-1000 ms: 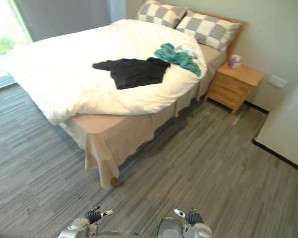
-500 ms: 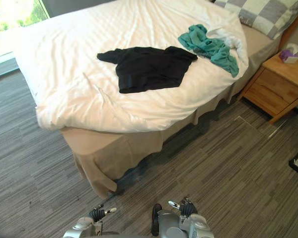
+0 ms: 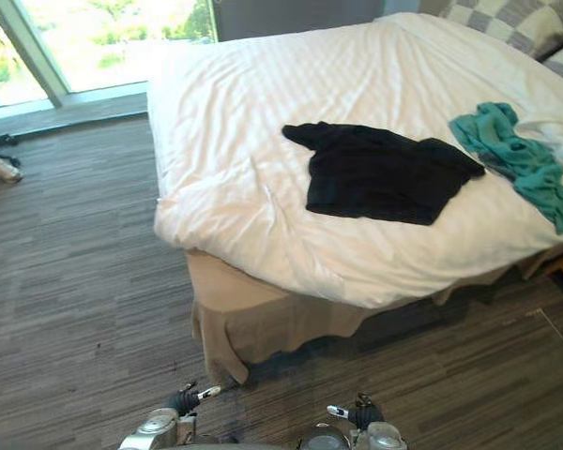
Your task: Tidy the bed and pick cloth on bed and put in laundry
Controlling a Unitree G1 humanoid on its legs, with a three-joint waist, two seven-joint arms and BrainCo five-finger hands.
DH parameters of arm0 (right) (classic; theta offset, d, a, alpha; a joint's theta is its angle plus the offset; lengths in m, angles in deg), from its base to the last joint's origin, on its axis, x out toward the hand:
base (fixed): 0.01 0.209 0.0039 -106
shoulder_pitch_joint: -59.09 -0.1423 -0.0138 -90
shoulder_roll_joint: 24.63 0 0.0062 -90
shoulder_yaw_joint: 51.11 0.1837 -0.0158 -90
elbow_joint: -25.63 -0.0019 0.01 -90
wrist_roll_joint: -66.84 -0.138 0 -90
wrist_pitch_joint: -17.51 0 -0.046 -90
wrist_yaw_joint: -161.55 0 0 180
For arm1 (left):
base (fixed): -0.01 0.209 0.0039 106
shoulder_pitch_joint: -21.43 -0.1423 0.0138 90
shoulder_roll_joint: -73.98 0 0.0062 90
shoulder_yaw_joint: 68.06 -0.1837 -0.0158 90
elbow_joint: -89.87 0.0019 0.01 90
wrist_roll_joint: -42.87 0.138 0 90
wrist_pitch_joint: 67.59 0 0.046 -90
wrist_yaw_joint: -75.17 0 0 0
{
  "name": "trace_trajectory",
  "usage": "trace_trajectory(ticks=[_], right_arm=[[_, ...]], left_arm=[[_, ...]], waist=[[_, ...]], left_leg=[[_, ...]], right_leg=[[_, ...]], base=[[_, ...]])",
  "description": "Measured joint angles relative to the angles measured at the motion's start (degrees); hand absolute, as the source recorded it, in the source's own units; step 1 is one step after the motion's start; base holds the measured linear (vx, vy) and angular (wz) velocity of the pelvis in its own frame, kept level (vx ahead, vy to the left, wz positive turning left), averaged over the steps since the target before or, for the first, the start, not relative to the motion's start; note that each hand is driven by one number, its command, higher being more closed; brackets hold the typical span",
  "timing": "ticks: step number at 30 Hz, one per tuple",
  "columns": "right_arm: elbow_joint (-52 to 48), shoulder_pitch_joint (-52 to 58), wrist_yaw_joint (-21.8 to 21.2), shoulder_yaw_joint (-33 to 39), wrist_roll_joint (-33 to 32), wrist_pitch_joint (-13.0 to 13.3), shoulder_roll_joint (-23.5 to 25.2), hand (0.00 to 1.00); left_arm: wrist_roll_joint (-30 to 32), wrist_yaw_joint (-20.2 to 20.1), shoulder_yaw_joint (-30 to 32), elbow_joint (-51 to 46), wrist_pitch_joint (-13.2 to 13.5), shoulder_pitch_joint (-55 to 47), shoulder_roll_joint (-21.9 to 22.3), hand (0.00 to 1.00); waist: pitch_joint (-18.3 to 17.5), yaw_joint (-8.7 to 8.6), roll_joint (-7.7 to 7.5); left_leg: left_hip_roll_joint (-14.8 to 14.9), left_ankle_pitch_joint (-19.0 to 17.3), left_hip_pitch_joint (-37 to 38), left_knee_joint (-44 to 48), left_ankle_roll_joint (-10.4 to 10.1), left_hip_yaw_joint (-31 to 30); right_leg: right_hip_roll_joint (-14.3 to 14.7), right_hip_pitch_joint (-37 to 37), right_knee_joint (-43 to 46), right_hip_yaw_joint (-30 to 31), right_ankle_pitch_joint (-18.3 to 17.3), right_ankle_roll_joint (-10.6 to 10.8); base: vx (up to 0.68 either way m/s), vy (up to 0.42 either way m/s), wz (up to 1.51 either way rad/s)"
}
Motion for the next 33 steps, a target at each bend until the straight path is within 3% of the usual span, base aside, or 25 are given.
trace_trajectory(ticks=[2, 4, 5, 6, 7, 8, 11, 14, 18, 21, 26, 30, 33], right_arm=[[-0.03, 0.13, 0.51, 0.05, -1.97, 0.09, 0.59, 0.00], [-0.09, 1.34, 1.00, 0.58, -3.76, 0.09, 1.13, 0.00], [-0.30, 1.80, 1.00, 1.04, -3.86, 0.20, 1.32, 0.00], [-0.27, 1.66, 1.12, 1.12, -4.15, 0.21, 1.40, 0.00], [-0.32, 1.49, 1.17, 1.03, -4.48, 0.34, 1.81, 0.00], [-0.17, 1.32, 1.09, 0.81, -4.82, 0.67, 2.57, 0.00], [0.12, 0.31, 0.84, 0.22, -4.88, 0.94, 1.47, 0.00], [0.22, -0.13, 0.55, -0.16, -4.86, 1.21, 1.40, 0.00], [0.19, -0.48, -0.36, -1.31, -4.86, 1.18, 1.42, 0.00], [-0.10, -0.62, -0.43, -2.00, -4.89, 1.05, 2.15, 0.00], [-0.07, 0.04, -2.09, -0.58, -4.76, -0.15, 2.09, 0.00], [-0.13, 0.41, -4.30, 1.24, -4.67, -1.44, 0.68, 0.00], [-0.14, 1.17, -6.77, 3.85, -4.69, -3.28, -2.41, 0.00]], left_arm=[[0.04, 0.00, -0.10, 0.03, -0.79, -0.49, -0.70, 0.00], [0.16, 0.08, -0.22, -0.03, -1.17, -0.54, -1.15, 0.00], [0.21, 0.14, -0.15, 0.01, -1.52, -0.13, -1.39, 0.00], [0.22, 0.15, 0.15, 0.28, -2.02, 0.11, -1.67, 0.00], [0.24, 0.10, 0.18, 0.29, -2.32, -0.28, -2.18, 0.00], [0.35, 0.04, 0.19, 0.74, -2.37, -0.38, -2.73, 0.00], [1.24, -0.13, 0.89, 1.18, -2.09, -0.65, -1.74, 0.00], [1.20, 0.14, 1.42, 1.51, -2.22, -0.78, -0.98, 0.00], [1.23, 0.21, 2.12, 1.47, -2.00, -0.93, -0.86, 0.00], [0.09, 1.56, 2.50, 1.52, -1.33, -1.19, -1.02, 0.00], [-8.15, 10.57, 5.78, 1.46, 3.47, -2.37, -1.30, 0.00], [-10.69, 18.88, 15.10, -3.68, 7.67, -2.71, -2.03, 0.00], [-10.67, 23.62, 22.95, -12.09, 10.58, -2.32, -6.53, 0.00]], waist=[[-0.46, -0.60, -0.77], [-0.96, -1.06, -1.78], [-0.92, -1.27, -1.58], [-0.87, -1.08, -1.77], [-0.97, -0.08, -2.13], [-1.23, 0.16, -3.60], [-0.63, 0.31, -1.49], [-0.83, 0.16, -0.93], [-0.90, 0.29, -0.52], [-0.59, 0.37, -1.24], [-0.65, 0.33, -1.54], [-0.27, 0.39, -0.86], [-0.04, 0.40, -0.15]], left_leg=[[-0.84, 1.06, 0.77, -1.20, -0.04, -2.27], [-1.12, 1.70, 0.77, -1.53, 0.58, -5.74], [-0.48, 1.71, 0.43, -1.26, 0.62, -7.07], [0.30, 1.72, 0.29, -0.90, 0.62, -8.05], [0.92, 1.62, 0.38, -1.05, 0.47, -8.13], [0.61, 1.07, 0.96, -1.80, -0.29, -7.92], [2.45, 1.45, 3.21, -4.23, -0.92, -4.69], [2.94, 1.75, 3.86, -4.65, -1.42, -2.51], [3.81, 1.94, 5.18, -5.62, -1.67, 0.11], [3.62, 1.97, 5.25, -5.69, -1.62, 1.59], [2.57, 2.04, 5.48, -5.60, -1.49, 2.85], [2.56, 2.49, 4.70, -5.83, -0.82, 2.34], [2.56, 2.73, 3.52, -6.08, -0.74, 1.19]], right_leg=[[-1.13, 0.33, 2.95, 0.37, 0.01, 0.00], [-2.67, -2.49, 11.99, 3.56, 0.15, -0.16], [-2.61, -5.02, 14.90, 6.37, -1.42, 1.10], [-0.59, -5.14, 10.50, 9.35, -4.19, 3.21], [0.61, -5.01, 1.51, 11.24, -1.72, 2.31], [0.15, -4.98, -1.52, 12.94, 1.45, 3.90], [1.82, -4.84, -1.08, 12.92, 1.63, 3.91], [2.88, -4.83, -2.36, 14.11, 2.12, 3.48], [4.96, -3.10, -7.54, 15.98, 5.91, 3.92], [5.66, -1.11, -13.60, 16.26, 9.61, 4.02], [5.66, 2.38, -21.40, 15.90, 13.28, 3.27], [5.86, 2.65, -23.69, 14.64, 14.31, 2.64], [6.00, 2.79, -25.14, 13.31, 14.77, 2.52]], base=[[0.09, -0.013, 0.74], [0.09, -0.076, 1.04], [0.08, -0.149, 0.81], [0.06, -0.153, 0.60], [0.06, -0.199, 0.42], [0.05, -0.162, 0.20], [0.02, -0.124, -0.16], [-0.03, -0.043, -0.32], [-0.05, 0.008, -0.35], [-0.11, 0.040, -0.29], [-0.10, 0.026, -0.14], [-0.07, -0.030, 0.10], [-0.02, -0.044, 0.17]])
